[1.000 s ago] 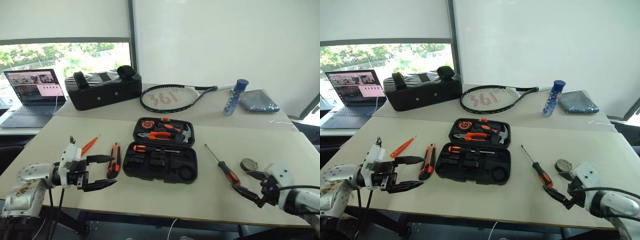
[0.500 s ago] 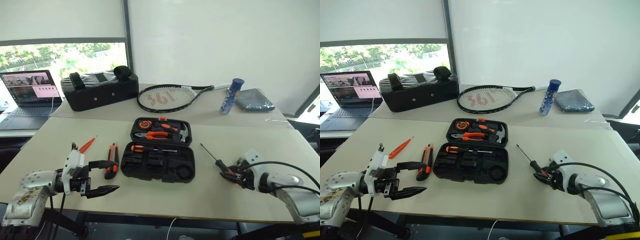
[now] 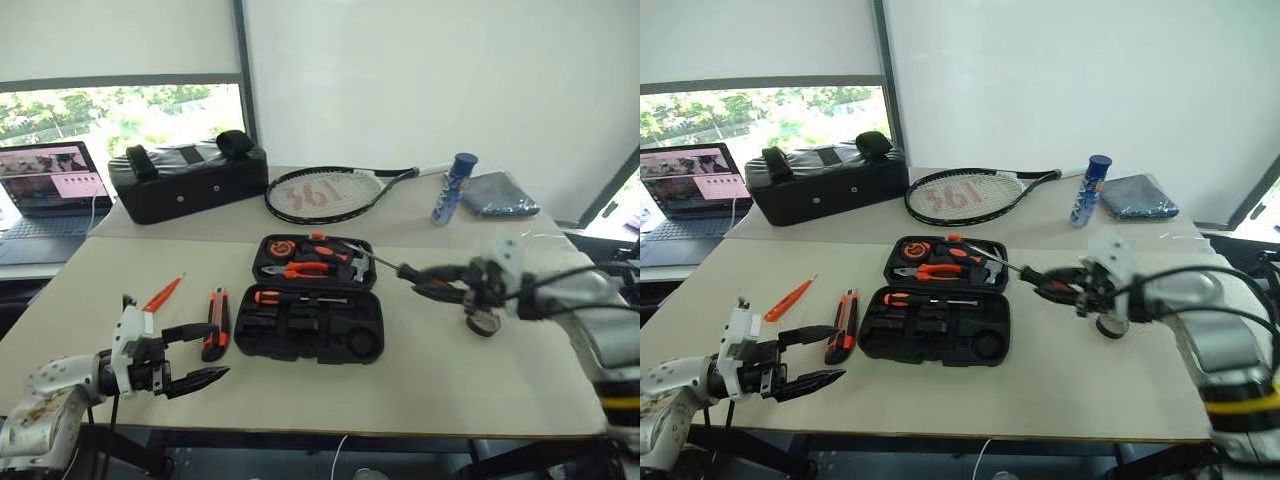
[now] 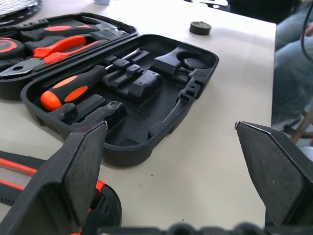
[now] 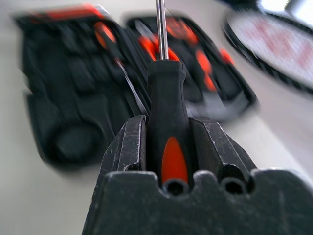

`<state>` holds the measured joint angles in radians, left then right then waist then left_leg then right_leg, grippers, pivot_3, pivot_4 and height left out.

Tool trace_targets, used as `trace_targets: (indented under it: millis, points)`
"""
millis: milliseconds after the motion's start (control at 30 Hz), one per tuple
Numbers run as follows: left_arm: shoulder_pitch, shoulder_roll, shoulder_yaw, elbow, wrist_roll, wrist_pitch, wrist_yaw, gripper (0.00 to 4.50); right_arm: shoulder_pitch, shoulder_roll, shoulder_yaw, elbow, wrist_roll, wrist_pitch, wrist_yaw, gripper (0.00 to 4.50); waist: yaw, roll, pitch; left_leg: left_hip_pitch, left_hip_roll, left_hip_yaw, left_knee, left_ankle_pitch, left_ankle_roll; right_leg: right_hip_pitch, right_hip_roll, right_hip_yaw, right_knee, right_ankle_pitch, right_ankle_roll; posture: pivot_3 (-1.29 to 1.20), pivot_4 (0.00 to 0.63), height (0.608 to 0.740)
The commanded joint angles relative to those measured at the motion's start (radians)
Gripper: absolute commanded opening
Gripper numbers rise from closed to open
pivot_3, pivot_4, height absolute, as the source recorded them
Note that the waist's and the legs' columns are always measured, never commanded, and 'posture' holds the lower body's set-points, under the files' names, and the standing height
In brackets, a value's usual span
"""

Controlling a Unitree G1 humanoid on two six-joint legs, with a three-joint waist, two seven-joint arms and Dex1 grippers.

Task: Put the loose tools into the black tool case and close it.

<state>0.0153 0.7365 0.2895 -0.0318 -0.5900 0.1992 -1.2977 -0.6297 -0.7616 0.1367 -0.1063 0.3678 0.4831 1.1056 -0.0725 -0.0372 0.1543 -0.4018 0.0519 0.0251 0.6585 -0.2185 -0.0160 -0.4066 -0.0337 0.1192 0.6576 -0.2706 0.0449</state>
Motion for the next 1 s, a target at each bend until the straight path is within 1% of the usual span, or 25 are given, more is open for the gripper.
trace_targets:
  millis: [33,133,200,267,333,567,867,1000]
  points:
    - [0.024,-0.011,0.033,-0.043,-0.026,0.001,0.029,4.50,-0.105,0.064,0.137,0.067,-0.085,0.010,0.036,1.03,0.003,0.000,0.000,-0.001,0.000,0.000,0.000,0.000,0.000,-0.001,0.000,0.000,0.000,0.001,-0.002,0.00,0.150,0.740]
    - [0.058,-0.020,0.042,-0.076,-0.034,0.005,0.049,4.50,-0.165,0.124,0.226,0.170,-0.168,-0.013,0.030,1.03,0.015,0.000,0.000,-0.005,-0.002,0.000,0.000,0.000,0.000,-0.005,-0.004,-0.001,0.000,0.001,-0.002,0.00,0.150,0.740]
    - [0.076,-0.023,0.049,-0.092,-0.039,0.009,0.060,4.50,-0.192,0.155,0.253,0.218,-0.200,-0.013,0.024,1.03,0.019,0.000,0.000,-0.009,-0.003,0.000,0.000,0.000,0.000,-0.008,-0.005,-0.002,0.000,0.001,-0.001,0.00,0.150,0.740]
    - [0.091,-0.023,0.055,-0.104,-0.041,0.011,0.068,4.50,-0.206,0.170,0.272,0.247,-0.225,-0.006,0.033,1.03,0.025,0.000,0.000,-0.015,-0.004,0.000,0.001,0.000,0.000,-0.016,-0.006,-0.002,0.004,0.002,-0.002,0.00,0.150,0.740]
    - [0.103,-0.021,0.059,-0.114,-0.045,0.013,0.074,4.50,-0.210,0.176,0.288,0.275,-0.250,-0.013,0.042,1.03,0.027,0.000,0.000,-0.015,-0.004,0.000,0.001,0.000,0.000,-0.017,-0.005,-0.002,0.005,0.002,-0.002,0.00,0.150,0.740]
    - [0.129,-0.017,0.068,-0.145,-0.052,0.019,0.091,4.50,-0.214,0.192,0.280,0.358,-0.294,-0.048,0.052,1.03,0.026,0.000,0.000,-0.013,-0.003,0.001,0.001,0.000,0.000,-0.015,-0.005,-0.003,0.006,0.003,-0.003,0.00,0.150,0.740]
    - [0.156,-0.016,0.073,-0.169,-0.051,0.011,0.099,4.50,-0.262,0.209,0.228,0.478,-0.267,-0.065,0.107,1.03,0.026,0.000,0.000,-0.012,-0.003,0.000,0.001,0.001,-0.001,-0.015,-0.004,-0.003,0.006,0.003,-0.003,0.00,0.150,0.740]
    - [0.163,-0.016,0.077,-0.171,-0.050,0.007,0.100,4.50,-0.272,0.194,0.260,0.507,-0.304,-0.082,0.153,1.03,0.025,0.000,0.000,-0.012,-0.003,0.001,0.001,0.001,-0.001,-0.015,-0.004,-0.003,0.006,0.003,-0.003,0.00,0.150,0.740]
